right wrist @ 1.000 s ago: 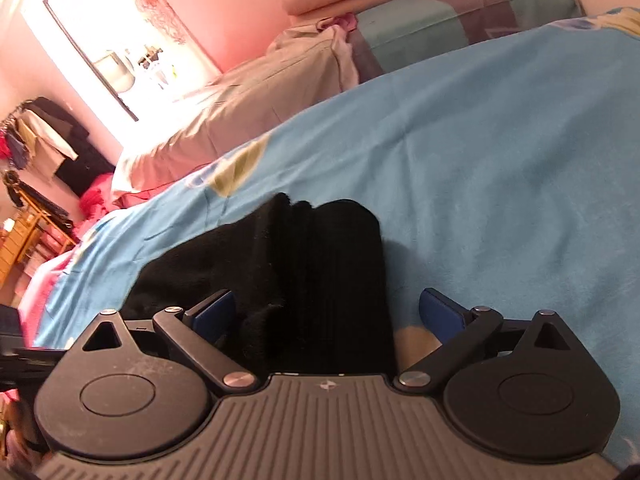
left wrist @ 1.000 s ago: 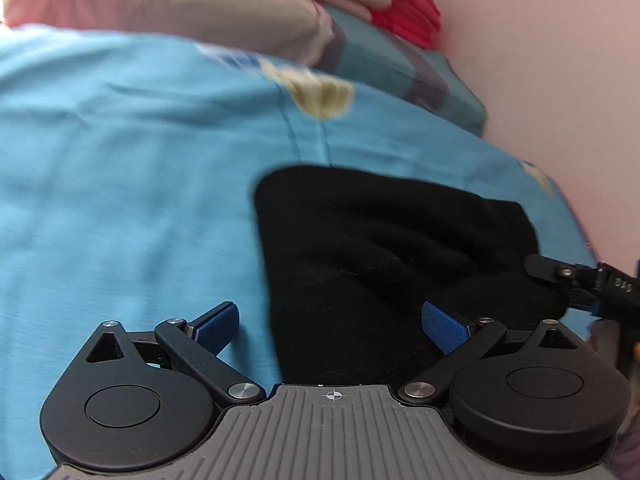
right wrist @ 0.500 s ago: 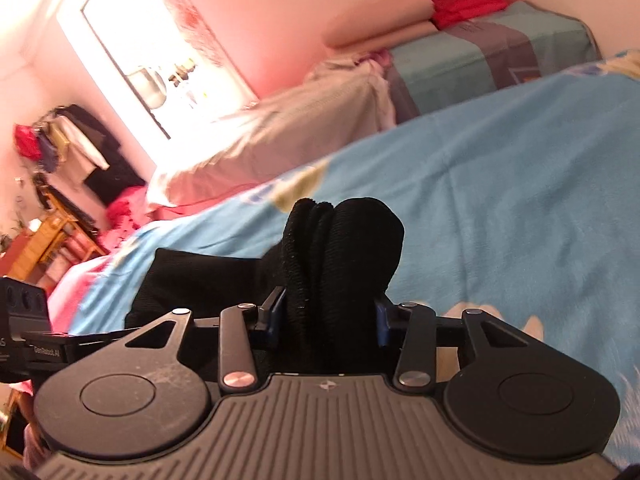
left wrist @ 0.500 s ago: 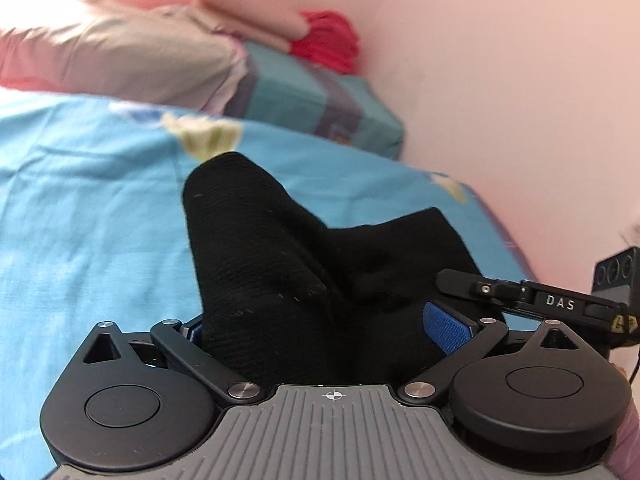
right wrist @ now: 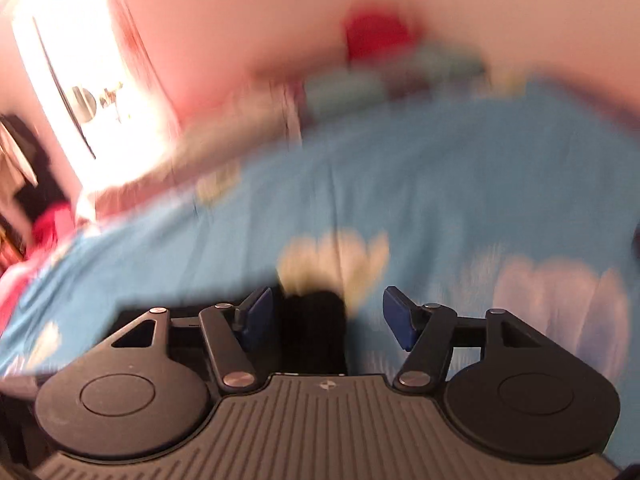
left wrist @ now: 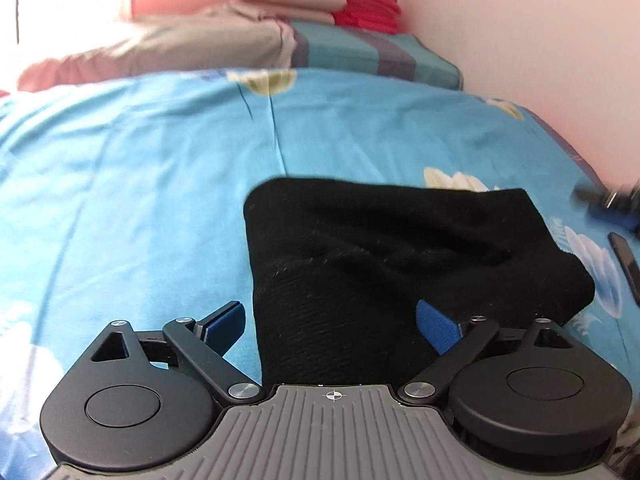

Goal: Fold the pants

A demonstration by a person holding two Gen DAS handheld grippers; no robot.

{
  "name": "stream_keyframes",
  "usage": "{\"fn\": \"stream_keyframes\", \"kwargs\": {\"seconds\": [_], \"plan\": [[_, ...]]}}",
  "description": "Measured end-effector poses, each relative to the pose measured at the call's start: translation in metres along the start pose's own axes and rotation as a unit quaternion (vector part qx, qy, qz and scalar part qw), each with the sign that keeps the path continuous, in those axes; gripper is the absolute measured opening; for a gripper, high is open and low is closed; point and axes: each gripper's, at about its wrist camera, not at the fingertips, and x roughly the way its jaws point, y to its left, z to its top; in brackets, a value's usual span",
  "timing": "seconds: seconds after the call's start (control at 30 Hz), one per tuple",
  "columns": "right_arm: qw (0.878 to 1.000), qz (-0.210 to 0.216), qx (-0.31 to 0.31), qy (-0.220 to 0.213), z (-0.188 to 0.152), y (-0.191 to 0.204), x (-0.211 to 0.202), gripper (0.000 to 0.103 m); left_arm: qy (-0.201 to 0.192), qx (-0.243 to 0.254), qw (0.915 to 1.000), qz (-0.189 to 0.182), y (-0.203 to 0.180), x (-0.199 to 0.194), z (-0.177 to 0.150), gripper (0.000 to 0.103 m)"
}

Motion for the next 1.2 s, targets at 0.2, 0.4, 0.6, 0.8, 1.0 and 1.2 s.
{"fn": "stream_keyframes", "kwargs": {"seconds": [0.2, 0.4, 0.6, 0.8, 1.0, 1.2], "plan": [[0.982, 0.176, 0.006, 0.073, -0.006, 0.031, 0.037, 0.063, -0.005, 0.024, 0.9989, 0.039, -0.018, 0.005, 0.007, 0.103], [0.994, 0.076, 0.05, 0.061, -0.01, 0.006, 0.055, 0.031, 0.002, 0.011, 0.999, 0.044, -0.013, 0.009, 0.014, 0.103], [0.993, 0.06, -0.087, 0.055, -0.049, 0.043, 0.001, 0.053, 0.002, 0.01, 0.9986, 0.052, -0.015, 0.01, 0.012, 0.103], [0.986, -0.021, -0.156, 0.059, -0.083, 0.035, -0.024, 0.074, -0.004, 0.013, 0.9969, 0.078, -0.017, -0.008, 0.006, 0.103], [0.987, -0.049, -0.12, 0.093, -0.094, 0.021, -0.036, 0.086, -0.011, 0.006, 0.9943, 0.106, -0.019, -0.047, -0.008, 0.103], [0.983, -0.025, -0.142, 0.11, -0.106, 0.044, -0.049, 0.095, 0.021, 0.011, 0.9909, 0.133, -0.028, -0.063, -0.032, 0.103]]}}
